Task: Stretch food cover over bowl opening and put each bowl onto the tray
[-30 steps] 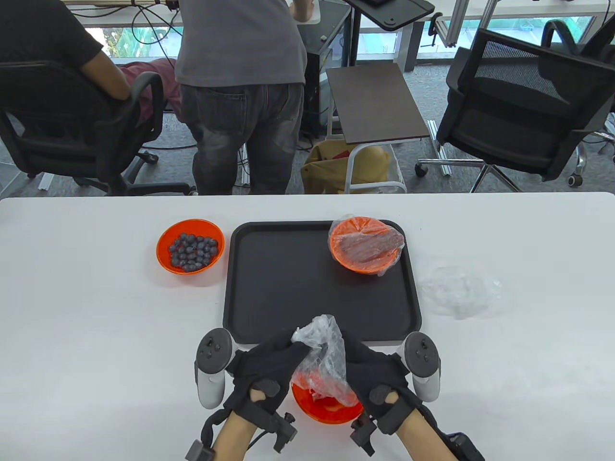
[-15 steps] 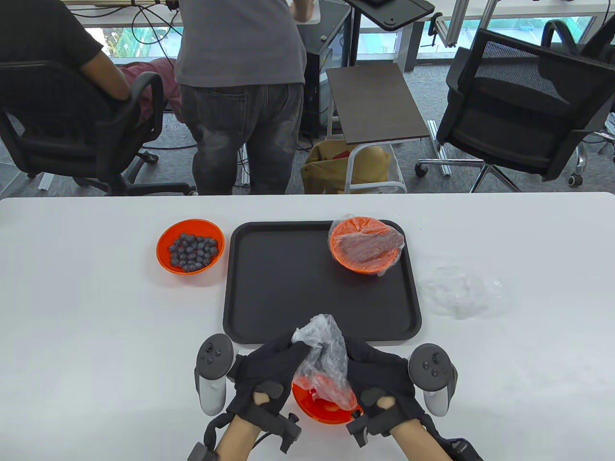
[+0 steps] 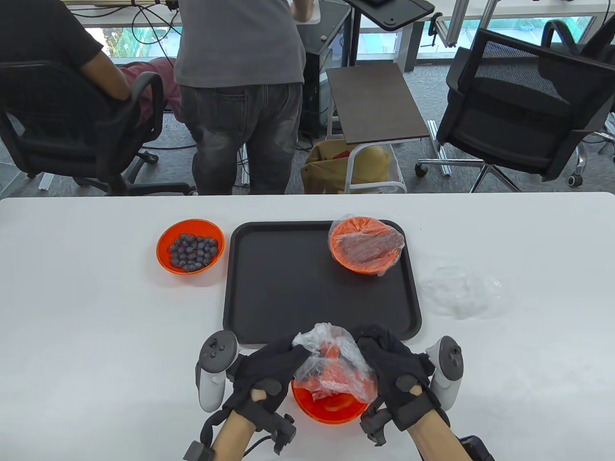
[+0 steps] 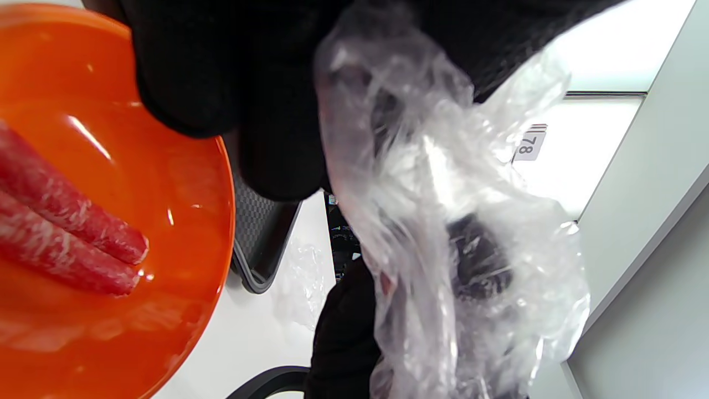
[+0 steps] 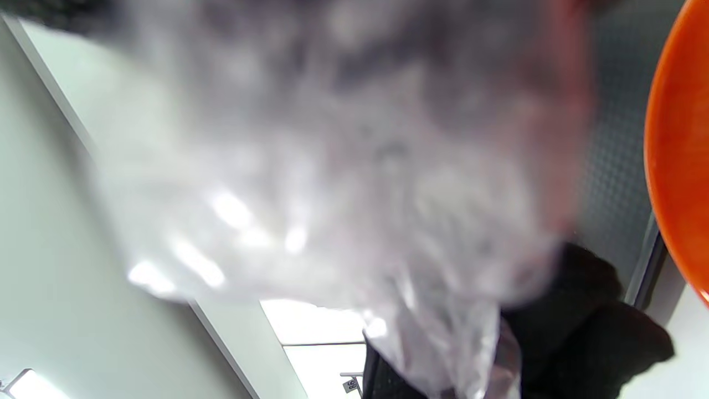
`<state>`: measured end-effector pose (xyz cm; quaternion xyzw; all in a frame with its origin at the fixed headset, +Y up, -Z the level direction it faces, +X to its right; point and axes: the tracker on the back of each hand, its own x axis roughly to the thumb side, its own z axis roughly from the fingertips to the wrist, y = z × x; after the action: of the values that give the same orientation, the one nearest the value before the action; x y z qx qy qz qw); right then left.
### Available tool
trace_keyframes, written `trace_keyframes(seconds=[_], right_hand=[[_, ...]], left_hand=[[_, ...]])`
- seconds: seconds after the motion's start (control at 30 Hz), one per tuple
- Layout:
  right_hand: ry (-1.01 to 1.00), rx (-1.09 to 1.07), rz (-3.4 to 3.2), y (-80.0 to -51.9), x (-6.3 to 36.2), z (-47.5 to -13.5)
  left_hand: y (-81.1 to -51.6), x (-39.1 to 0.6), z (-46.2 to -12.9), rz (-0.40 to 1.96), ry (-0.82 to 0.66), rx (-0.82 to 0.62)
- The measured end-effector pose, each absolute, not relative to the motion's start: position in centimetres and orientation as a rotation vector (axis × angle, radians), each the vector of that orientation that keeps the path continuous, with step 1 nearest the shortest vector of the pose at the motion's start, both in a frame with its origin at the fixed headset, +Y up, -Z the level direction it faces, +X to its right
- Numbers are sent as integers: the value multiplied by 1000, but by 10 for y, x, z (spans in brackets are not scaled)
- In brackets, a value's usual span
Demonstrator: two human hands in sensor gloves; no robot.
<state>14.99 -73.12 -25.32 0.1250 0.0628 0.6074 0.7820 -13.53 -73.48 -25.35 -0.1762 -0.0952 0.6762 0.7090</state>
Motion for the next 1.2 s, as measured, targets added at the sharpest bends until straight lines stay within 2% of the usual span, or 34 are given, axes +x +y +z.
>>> trace_keyframes(seconds=[0.23,0.4,0.83,0.97,1.2], right_hand=[[201,306,1507,-731,144,-251],[285,368,1599,-731,136,-249],[541,655,1411,-729,124,-247],[450,637,1365,-724,132,-250],[208,459,1271,-729,152,-255]], left_hand=[[-731,-149,-254,1668,-210,-280],[-728,-150,-254,1785,-221,-281],[-732,-149,-253,1702,-132,-261],[-733,-149,-253,1667,-112,-260],[-738,-144,-253,1637,-112,-328]])
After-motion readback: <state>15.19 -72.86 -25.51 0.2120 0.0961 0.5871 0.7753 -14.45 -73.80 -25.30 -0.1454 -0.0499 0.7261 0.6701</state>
